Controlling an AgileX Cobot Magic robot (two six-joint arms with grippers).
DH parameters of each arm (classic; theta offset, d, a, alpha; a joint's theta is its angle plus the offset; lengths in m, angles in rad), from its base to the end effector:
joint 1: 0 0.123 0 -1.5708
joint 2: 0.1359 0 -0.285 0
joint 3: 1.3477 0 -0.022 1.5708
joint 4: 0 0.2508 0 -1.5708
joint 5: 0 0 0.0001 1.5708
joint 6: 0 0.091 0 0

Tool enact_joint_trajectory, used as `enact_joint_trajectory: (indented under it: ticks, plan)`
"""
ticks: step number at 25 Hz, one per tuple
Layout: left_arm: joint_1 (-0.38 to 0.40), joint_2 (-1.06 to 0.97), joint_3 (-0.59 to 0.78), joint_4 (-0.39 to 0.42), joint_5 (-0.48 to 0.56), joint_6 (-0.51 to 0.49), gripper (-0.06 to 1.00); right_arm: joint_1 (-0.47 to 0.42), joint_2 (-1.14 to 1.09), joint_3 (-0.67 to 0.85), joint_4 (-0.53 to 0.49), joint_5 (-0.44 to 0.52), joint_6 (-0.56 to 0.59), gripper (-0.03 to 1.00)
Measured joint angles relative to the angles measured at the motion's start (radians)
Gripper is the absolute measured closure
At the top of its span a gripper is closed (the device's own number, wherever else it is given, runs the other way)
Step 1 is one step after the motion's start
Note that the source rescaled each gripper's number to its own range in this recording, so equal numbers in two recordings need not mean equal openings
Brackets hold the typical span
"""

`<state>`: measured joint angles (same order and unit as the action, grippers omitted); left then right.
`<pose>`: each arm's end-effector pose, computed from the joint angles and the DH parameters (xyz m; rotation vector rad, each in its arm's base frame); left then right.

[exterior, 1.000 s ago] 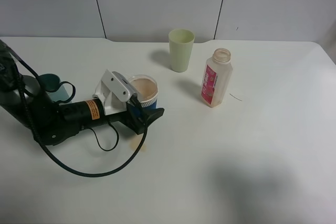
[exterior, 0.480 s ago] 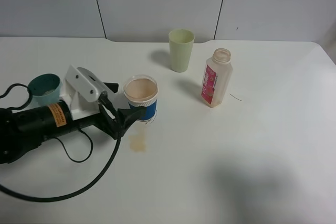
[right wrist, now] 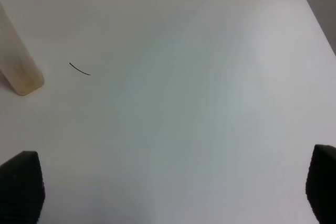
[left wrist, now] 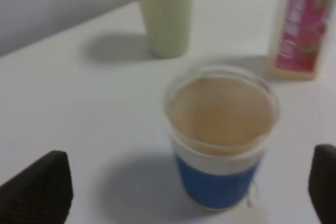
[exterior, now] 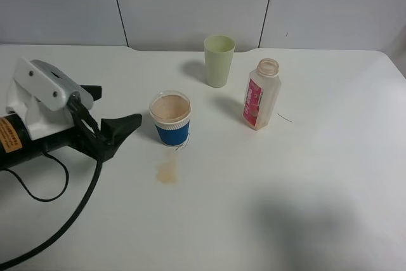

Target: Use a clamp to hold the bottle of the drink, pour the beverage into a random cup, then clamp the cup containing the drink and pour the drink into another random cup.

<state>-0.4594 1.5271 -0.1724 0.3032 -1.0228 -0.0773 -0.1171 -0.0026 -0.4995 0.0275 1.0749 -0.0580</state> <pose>0.1753 -0.1126 0.1508 0.6723 1.7305 -0.4985 -0.0055 0.0029 0.2760 0.0592 2.0561 -0.0756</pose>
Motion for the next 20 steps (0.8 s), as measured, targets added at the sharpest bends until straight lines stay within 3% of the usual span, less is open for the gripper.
enact_joint_trajectory:
  ticks: [3, 6, 7, 8, 9, 13, 16, 17, 18, 20]
  plan:
    - [0.0, -0.084, 0.001, -0.015, 0.092, -0.004, 0.22, 0.0, 0.0, 0.0, 0.0, 0.0, 0.0, -0.03]
    - [0.0, -0.291, -0.001, -0.091, 0.264, -0.008, 0.22, 0.0, 0.0, 0.0, 0.0, 0.0, 0.0, -0.03]
    - [0.0, -0.291, -0.001, -0.091, 0.264, -0.008, 0.22, 0.0, 0.0, 0.0, 0.0, 0.0, 0.0, -0.03]
    - [0.0, -0.38, -0.027, -0.125, 0.388, -0.008, 0.22, 0.0, 0.0, 0.0, 0.0, 0.0, 0.0, -0.03]
    - [0.0, -0.531, -0.104, -0.137, 0.639, 0.002, 0.22, 0.0, 0.0, 0.0, 0.0, 0.0, 0.0, -0.03]
    - [0.003, -0.69, -0.226, -0.127, 0.94, 0.011, 0.22, 0.0, 0.0, 0.0, 0.0, 0.0, 0.0, -0.03]
    - [0.008, -0.727, -0.263, -0.116, 1.007, 0.011, 0.22, 0.0, 0.0, 0.0, 0.0, 0.0, 0.0, -0.03]
    - [0.018, -0.749, -0.288, -0.107, 1.074, 0.009, 0.22, 0.0, 0.0, 0.0, 0.0, 0.0, 0.0, -0.03]
    - [0.06, -0.815, -0.363, -0.076, 1.221, -0.01, 0.22, 0.0, 0.0, 0.0, 0.0, 0.0, 0.0, -0.03]
    - [0.106, -0.867, -0.418, -0.051, 1.347, -0.039, 0.21, 0.0, 0.0, 0.0, 0.0, 0.0, 0.0, -0.03]
